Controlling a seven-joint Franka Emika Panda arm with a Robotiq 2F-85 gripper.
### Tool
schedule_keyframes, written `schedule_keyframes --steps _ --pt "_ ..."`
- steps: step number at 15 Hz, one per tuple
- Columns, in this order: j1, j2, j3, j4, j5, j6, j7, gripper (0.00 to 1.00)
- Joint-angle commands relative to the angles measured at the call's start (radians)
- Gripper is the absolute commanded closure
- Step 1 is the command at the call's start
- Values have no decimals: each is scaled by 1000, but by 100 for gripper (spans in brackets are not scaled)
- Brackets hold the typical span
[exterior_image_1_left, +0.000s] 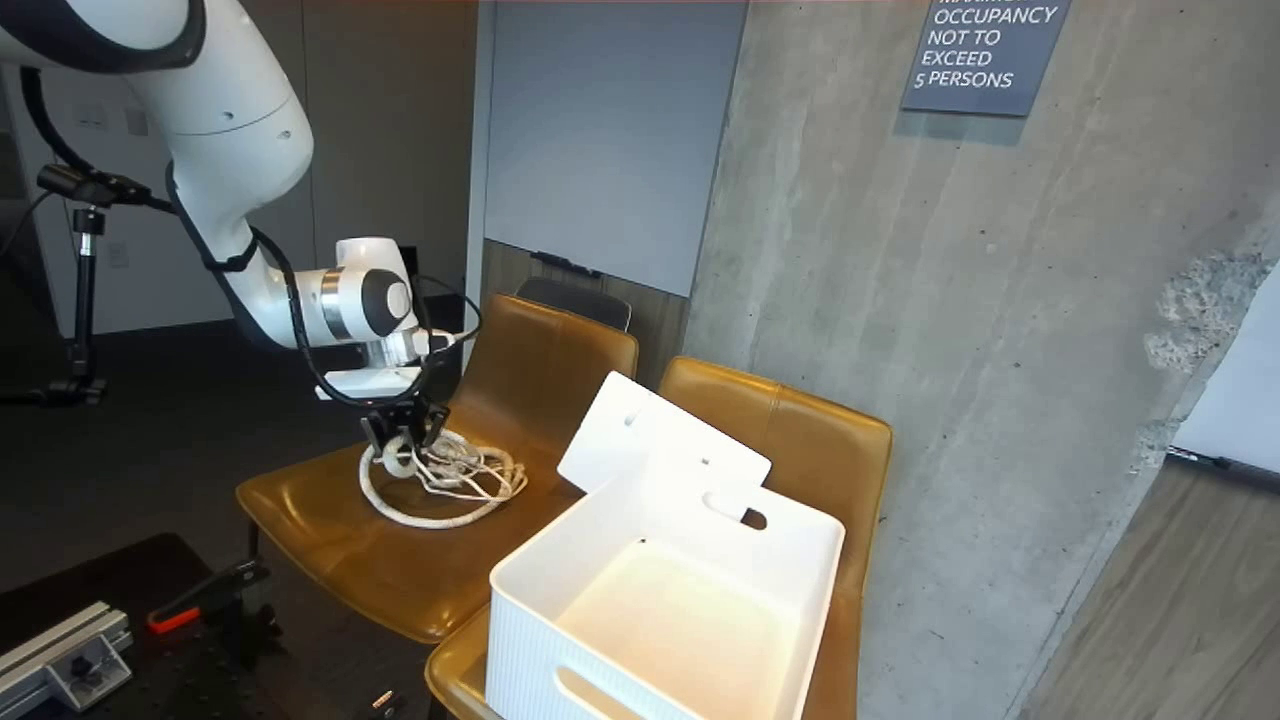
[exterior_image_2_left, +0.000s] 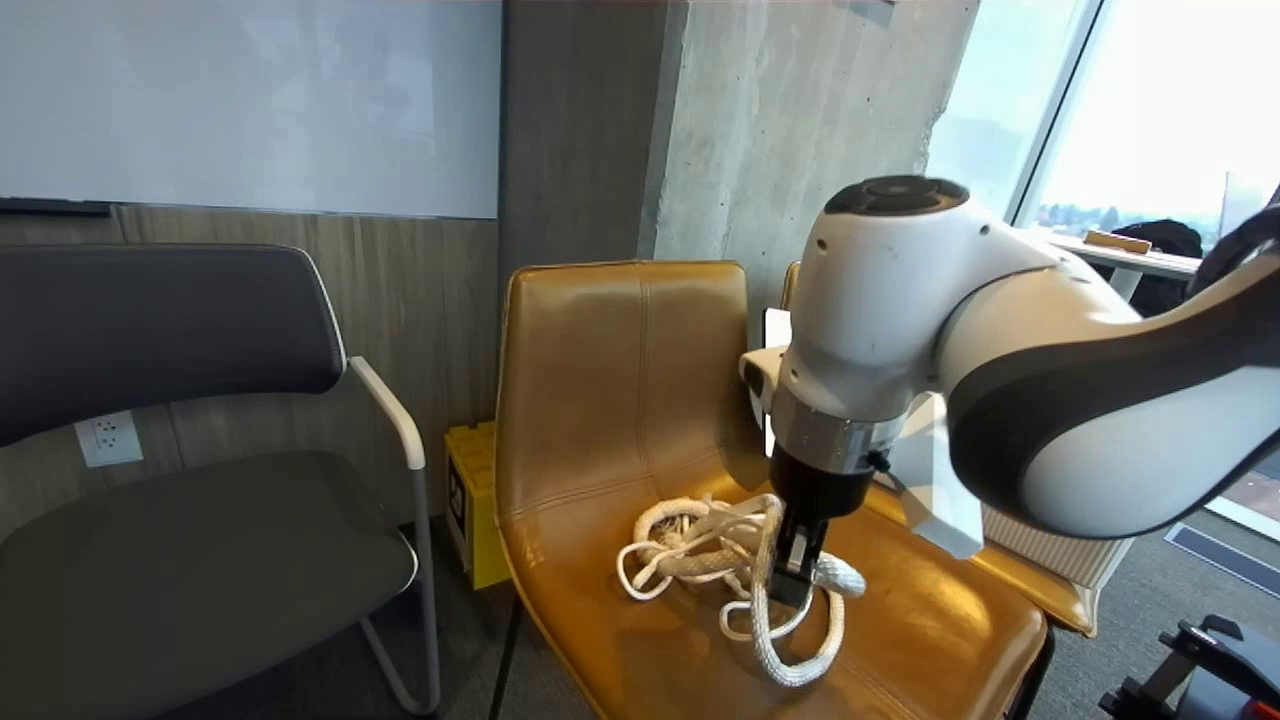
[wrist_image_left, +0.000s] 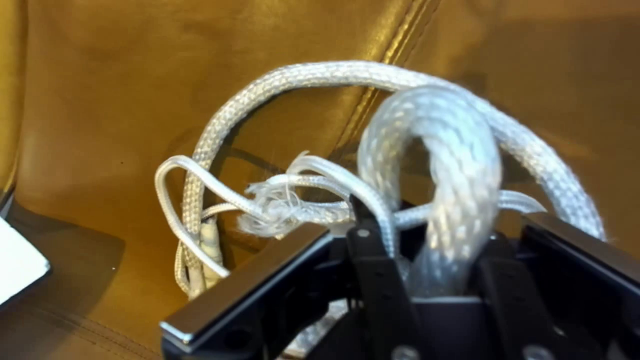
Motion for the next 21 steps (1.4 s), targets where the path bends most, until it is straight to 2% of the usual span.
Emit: schedule_keyframes --steps 1,6,9,12,16,21 --pt "5 -233 -16 -151 -45 -106 13 96" --pt "-64 -472 -3 -196 -141 -305 9 96" --pt "-138 -582 10 -164 -154 -419 -34 96" --pt "-218 -650 6 -84 -143 -519 -119 96" --pt "-323 -640 -18 87 -134 -607 -241 96" --pt "-402 -604 -38 273 -140 -663 -310 96"
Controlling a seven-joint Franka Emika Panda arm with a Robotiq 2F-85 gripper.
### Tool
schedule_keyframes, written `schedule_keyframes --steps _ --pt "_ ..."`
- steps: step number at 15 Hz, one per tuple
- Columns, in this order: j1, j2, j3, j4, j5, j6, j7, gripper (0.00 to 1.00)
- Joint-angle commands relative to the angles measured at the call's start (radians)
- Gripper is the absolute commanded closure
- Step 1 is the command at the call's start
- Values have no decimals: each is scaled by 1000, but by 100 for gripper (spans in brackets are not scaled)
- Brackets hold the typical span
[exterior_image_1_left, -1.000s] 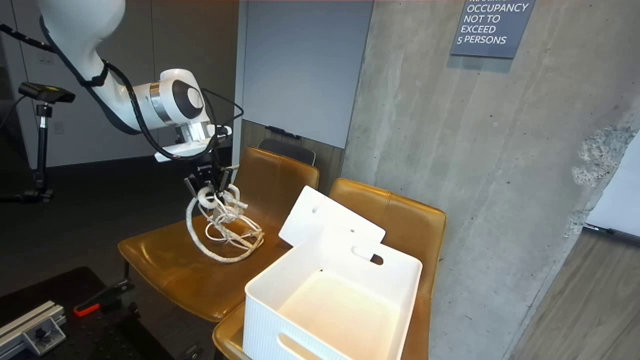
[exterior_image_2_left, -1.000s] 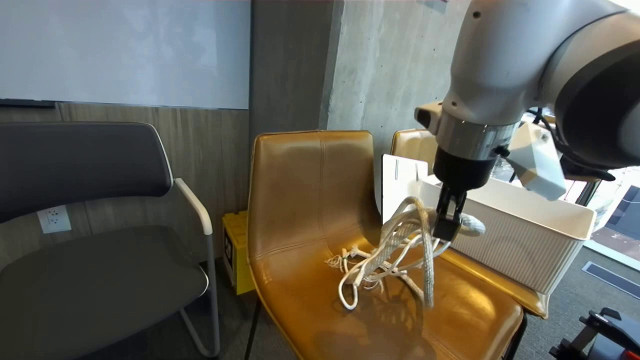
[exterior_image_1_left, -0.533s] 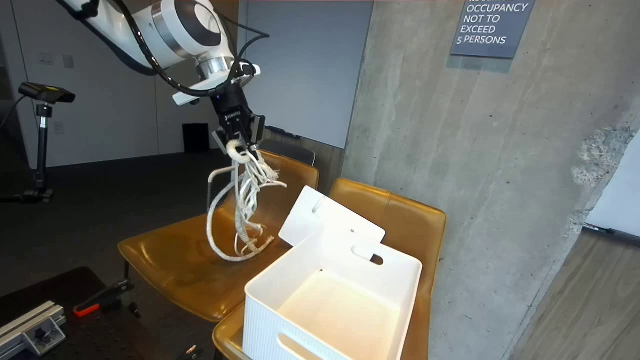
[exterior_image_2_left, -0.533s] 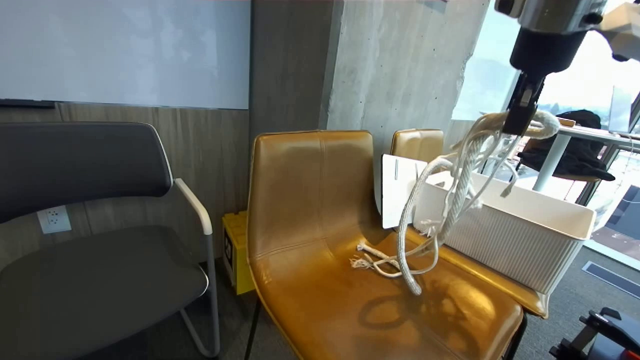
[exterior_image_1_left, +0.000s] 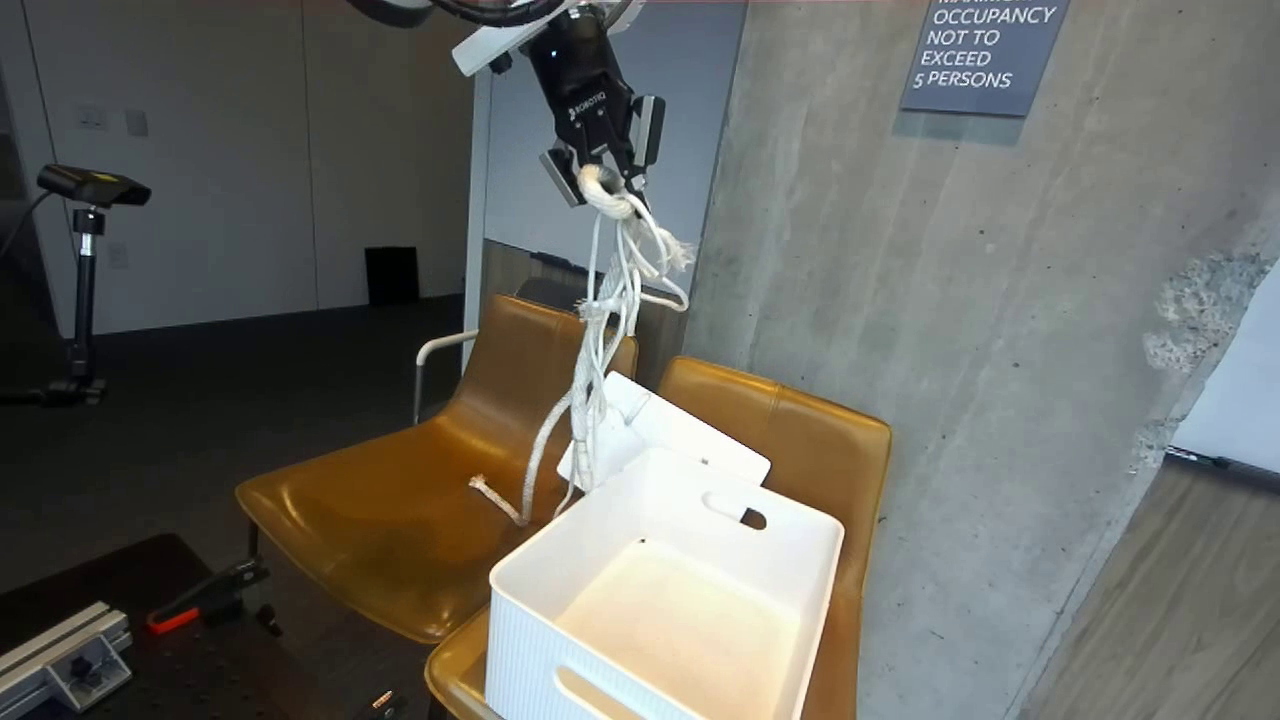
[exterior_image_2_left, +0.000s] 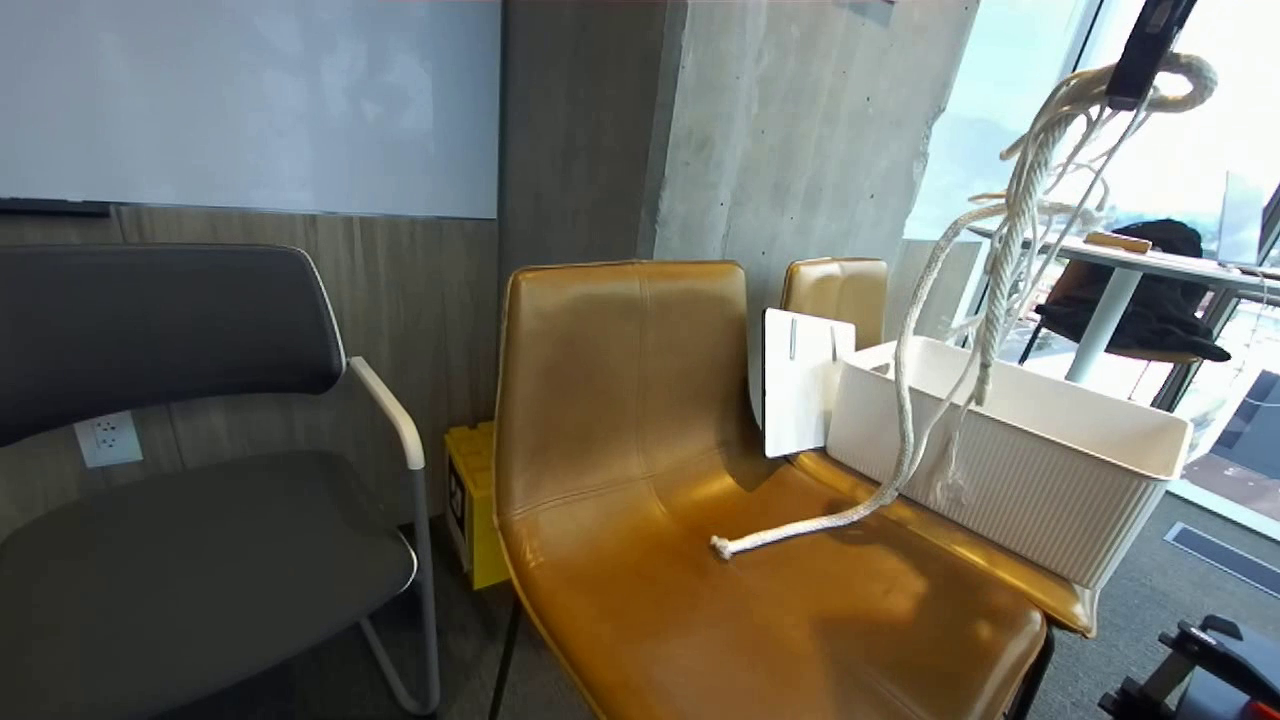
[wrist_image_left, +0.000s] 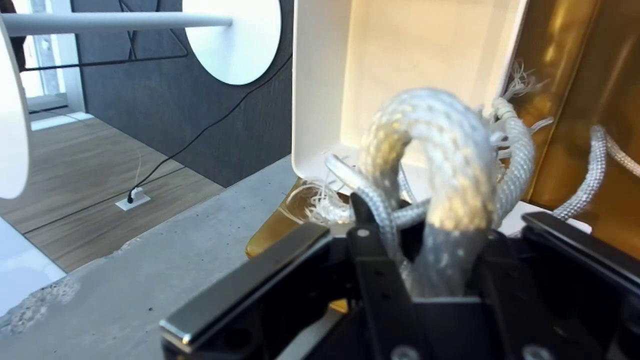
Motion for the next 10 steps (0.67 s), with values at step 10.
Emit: schedule_keyframes --steps 10 --pt "-61 131 -27 515 -68 -262 -123 96"
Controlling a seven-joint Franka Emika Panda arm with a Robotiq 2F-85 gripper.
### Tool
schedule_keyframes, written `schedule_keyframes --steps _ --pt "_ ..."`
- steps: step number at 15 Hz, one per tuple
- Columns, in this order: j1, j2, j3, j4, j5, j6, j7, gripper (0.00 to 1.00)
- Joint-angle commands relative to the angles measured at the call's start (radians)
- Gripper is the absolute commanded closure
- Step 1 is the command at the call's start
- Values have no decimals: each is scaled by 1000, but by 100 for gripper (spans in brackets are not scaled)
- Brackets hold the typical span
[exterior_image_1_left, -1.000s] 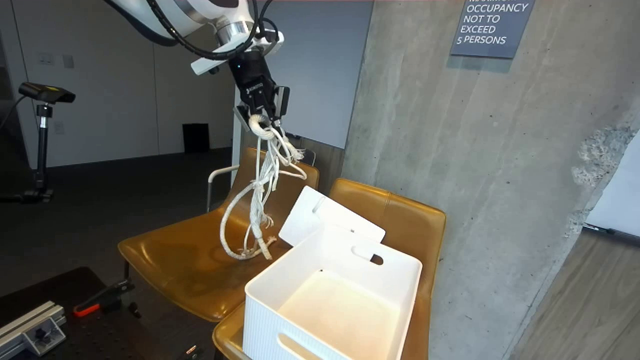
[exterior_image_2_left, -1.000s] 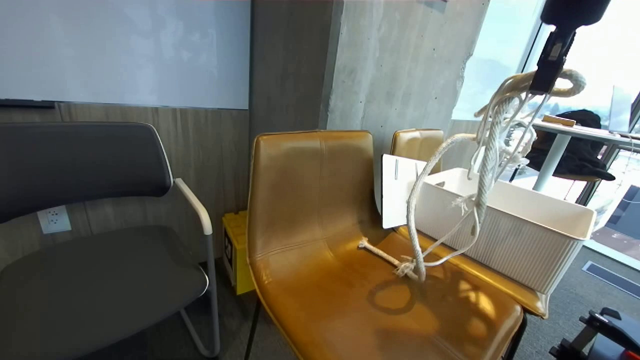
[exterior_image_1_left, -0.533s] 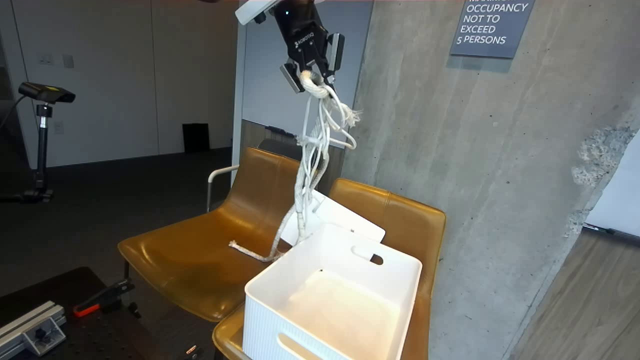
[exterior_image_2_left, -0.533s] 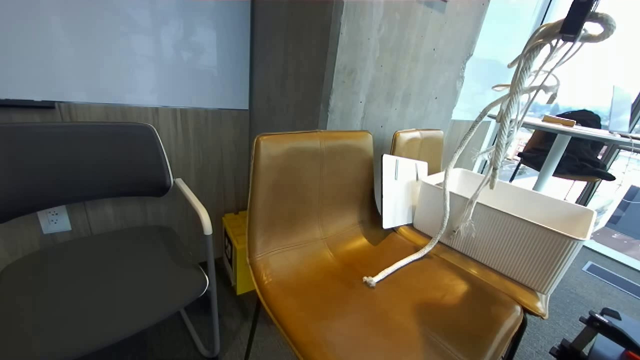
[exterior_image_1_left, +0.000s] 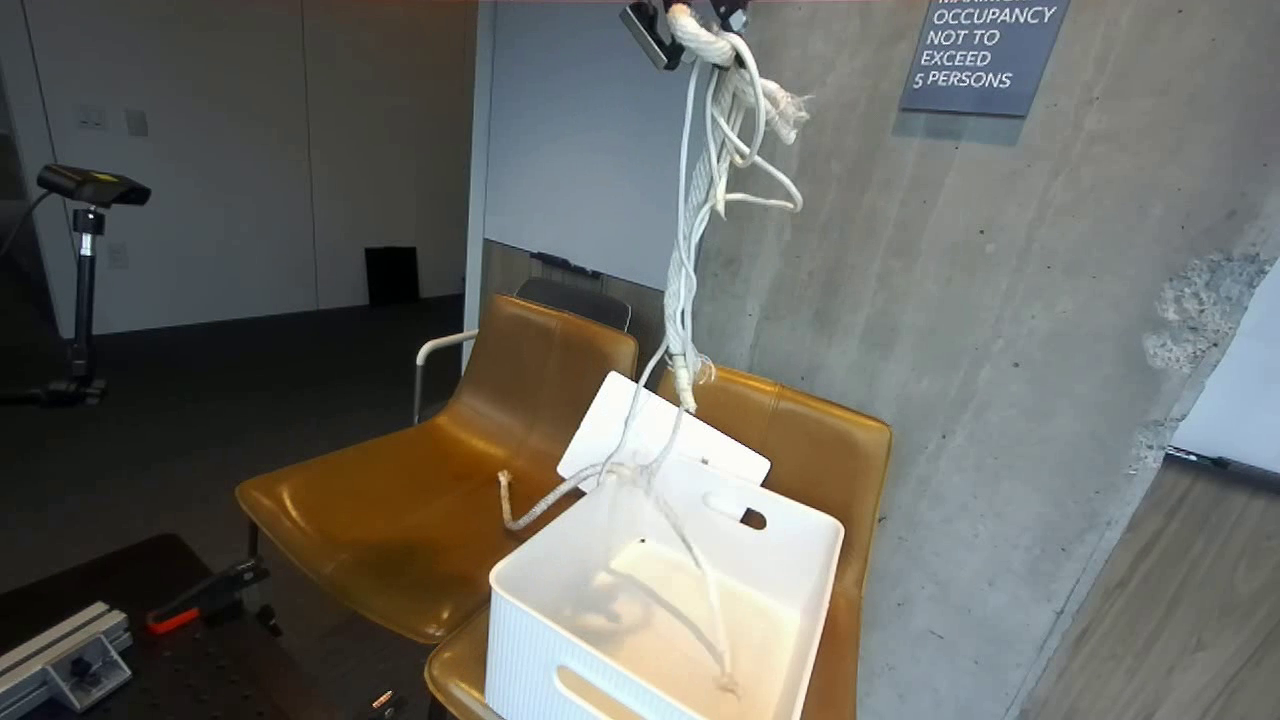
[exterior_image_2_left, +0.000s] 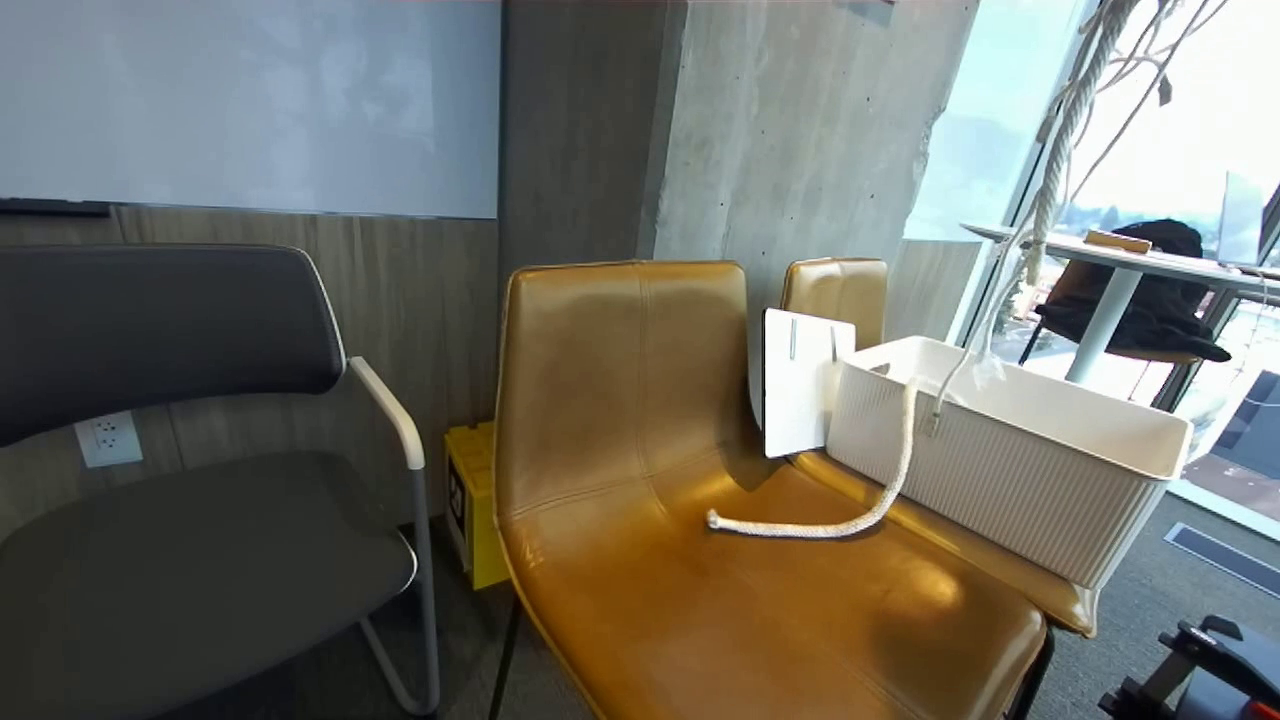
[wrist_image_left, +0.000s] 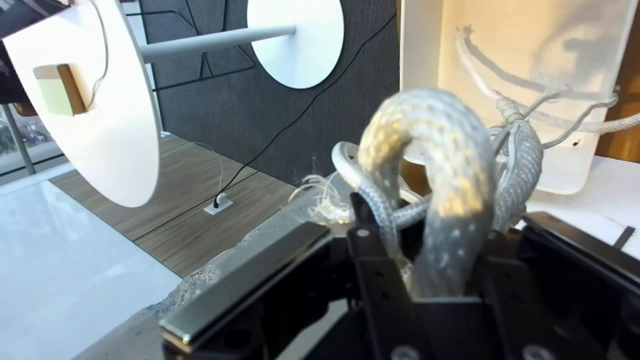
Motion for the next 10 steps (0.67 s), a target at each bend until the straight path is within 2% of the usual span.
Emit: schedule_keyframes --steps 1,3,10 --pt "-2 56 -4 141 -32 -68 -37 96" --pt "-2 55 -3 105 -21 -37 -21 96" --pt "-22 44 -17 -173 -4 93 47 96"
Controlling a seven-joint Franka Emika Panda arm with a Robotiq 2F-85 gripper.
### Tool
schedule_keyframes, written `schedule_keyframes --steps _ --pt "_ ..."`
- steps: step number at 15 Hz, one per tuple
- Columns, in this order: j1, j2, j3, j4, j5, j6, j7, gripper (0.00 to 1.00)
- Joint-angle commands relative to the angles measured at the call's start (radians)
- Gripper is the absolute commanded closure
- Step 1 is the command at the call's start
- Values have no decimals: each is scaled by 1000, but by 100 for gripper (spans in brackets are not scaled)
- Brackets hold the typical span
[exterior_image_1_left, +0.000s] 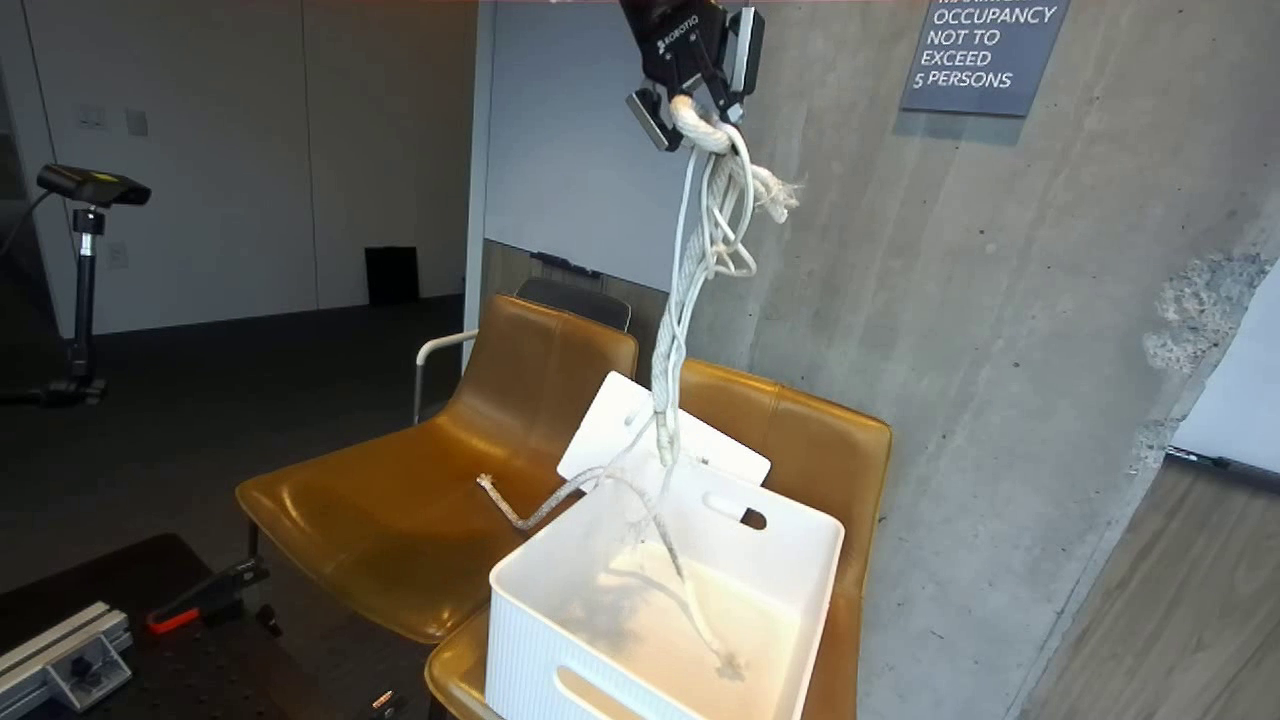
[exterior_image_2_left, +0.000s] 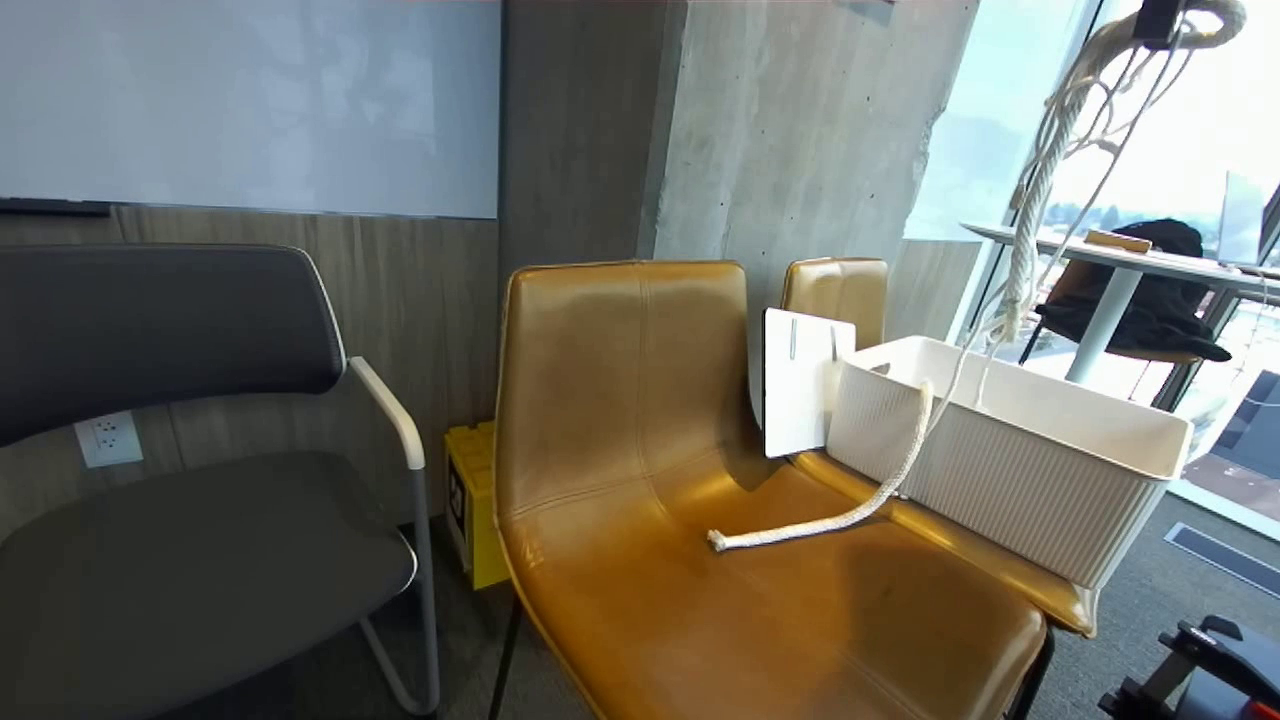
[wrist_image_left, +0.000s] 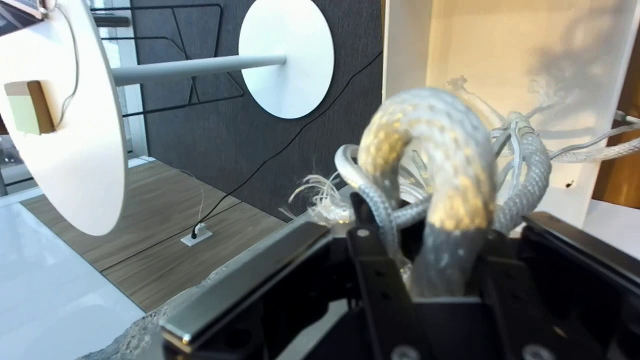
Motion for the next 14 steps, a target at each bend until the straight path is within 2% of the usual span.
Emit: schedule_keyframes --steps 1,7,8,10,14 --pt "-21 -32 -16 -142 5 80 31 96" --pt "-35 -41 -31 -316 2 171 85 96" --pt "-36 -43 -31 -338 0 182 95 60" --pt "-34 -49 -31 -375 -5 201 110 52" --pt "-20 -78 -21 -436 -15 225 132 22"
